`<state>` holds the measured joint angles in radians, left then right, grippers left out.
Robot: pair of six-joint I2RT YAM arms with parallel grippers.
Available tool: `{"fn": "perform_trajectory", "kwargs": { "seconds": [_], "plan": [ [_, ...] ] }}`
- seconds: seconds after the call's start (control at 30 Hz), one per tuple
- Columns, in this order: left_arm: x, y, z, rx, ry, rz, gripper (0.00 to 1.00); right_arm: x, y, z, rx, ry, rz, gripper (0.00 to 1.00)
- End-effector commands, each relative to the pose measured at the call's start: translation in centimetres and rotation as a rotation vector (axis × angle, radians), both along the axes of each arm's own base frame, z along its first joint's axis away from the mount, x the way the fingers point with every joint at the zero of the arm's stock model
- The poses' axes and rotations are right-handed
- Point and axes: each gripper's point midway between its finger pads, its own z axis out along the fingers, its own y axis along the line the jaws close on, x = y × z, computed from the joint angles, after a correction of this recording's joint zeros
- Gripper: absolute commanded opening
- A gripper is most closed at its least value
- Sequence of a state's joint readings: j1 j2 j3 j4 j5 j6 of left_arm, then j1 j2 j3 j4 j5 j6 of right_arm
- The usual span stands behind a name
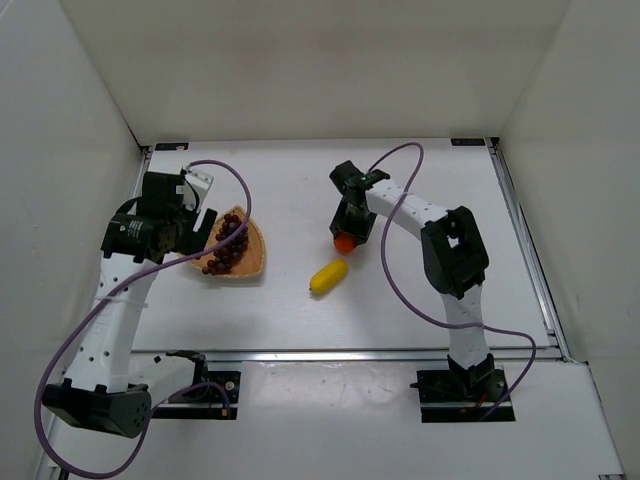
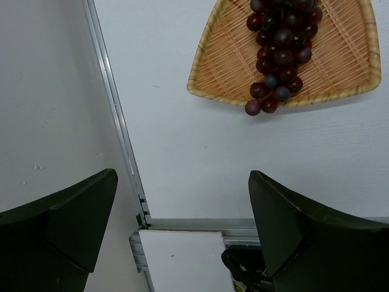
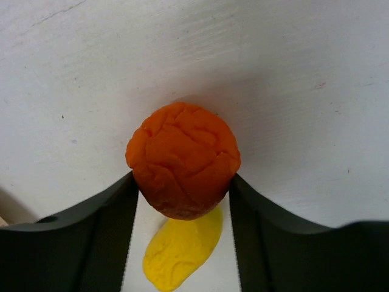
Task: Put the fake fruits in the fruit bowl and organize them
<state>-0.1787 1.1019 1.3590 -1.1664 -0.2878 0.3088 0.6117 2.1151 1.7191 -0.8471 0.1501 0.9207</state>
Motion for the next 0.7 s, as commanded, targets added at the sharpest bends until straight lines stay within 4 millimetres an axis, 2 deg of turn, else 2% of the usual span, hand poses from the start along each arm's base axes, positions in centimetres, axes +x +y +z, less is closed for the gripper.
{"fn": "perform_trajectory", "kwargs": {
  "seconds": [0.0,0.03,0.07,0.17,0.2,0.23,0.3,0.33,0.4,0.43,0.47,0.5,0.53,0.57,0.6,0.63,0.67],
  "plan": [
    [-0.4,-0.2,-0.1,-0.008,-0.006,-0.015,1.00,-0.3,0.3,-0.8,-0.015,0.026,-0.013,0.53],
    [-0.4,0.0,-0.2,-0.002,-0.015,-0.009,1.00,-0.4,0.3,-1.2,-0.024,0.038,-0.013,0.42],
    [-0.4,0.0,-0.2,-0.002,-0.015,-0.009,1.00,-0.2,0.4,-1.3,-0.026,0.036,-0.001,0.36],
    [-0.6,0.3,-1.3,0.015,0.002,0.003,1.00,0.2,1.7,-0.3,0.001,0.019,0.060,0.25],
    [-0.7,0.3,-1.8,0.017,0.014,0.003,1.00,0.6,2.8,0.7,0.031,-0.018,0.096,0.25],
    [-0.6,0.5,-1.9,0.026,0.011,0.011,1.00,0.8,5.7,1.8,0.111,-0.068,0.170,0.25],
    [-0.3,0.8,-2.3,0.035,0.001,0.035,1.00,0.5,9.4,4.7,0.215,-0.175,0.352,0.25],
    [0.1,0.7,-2.1,0.023,-0.021,0.043,1.00,0.0,13.0,7.2,0.288,-0.266,0.445,0.25],
    [0.6,1.6,-1.9,0.034,-0.039,0.094,1.00,-0.8,16.1,9.9,0.343,-0.357,0.573,0.25],
    [0.8,1.5,-1.8,0.021,-0.053,0.107,1.00,-2.3,18.3,10.8,0.400,-0.363,0.642,0.25],
    [0.8,1.9,-1.9,0.030,-0.045,0.124,1.00,-2.6,19.9,10.9,0.443,-0.368,0.684,0.25],
    [1.1,2.1,-1.8,0.017,-0.063,0.146,1.00,-2.5,21.2,12.6,0.501,-0.389,0.710,0.25],
    [1.4,2.0,-1.9,0.010,-0.069,0.154,1.00,-3.2,22.5,11.3,0.522,-0.354,0.741,0.25],
    [1.4,2.0,-1.9,0.009,-0.069,0.154,1.00,-3.8,23.4,11.3,0.554,-0.335,0.760,0.25],
    [1.6,2.0,-1.7,0.008,-0.078,0.154,1.00,-3.9,23.8,10.9,0.570,-0.316,0.751,0.25],
    [1.7,2.0,-2.0,0.010,-0.068,0.154,1.00,-4.1,24.3,9.4,0.582,-0.265,0.729,0.25],
    [2.0,2.0,-2.1,0.010,-0.068,0.154,1.00,-4.3,24.6,9.1,0.600,-0.245,0.729,0.25]
  ]
}}
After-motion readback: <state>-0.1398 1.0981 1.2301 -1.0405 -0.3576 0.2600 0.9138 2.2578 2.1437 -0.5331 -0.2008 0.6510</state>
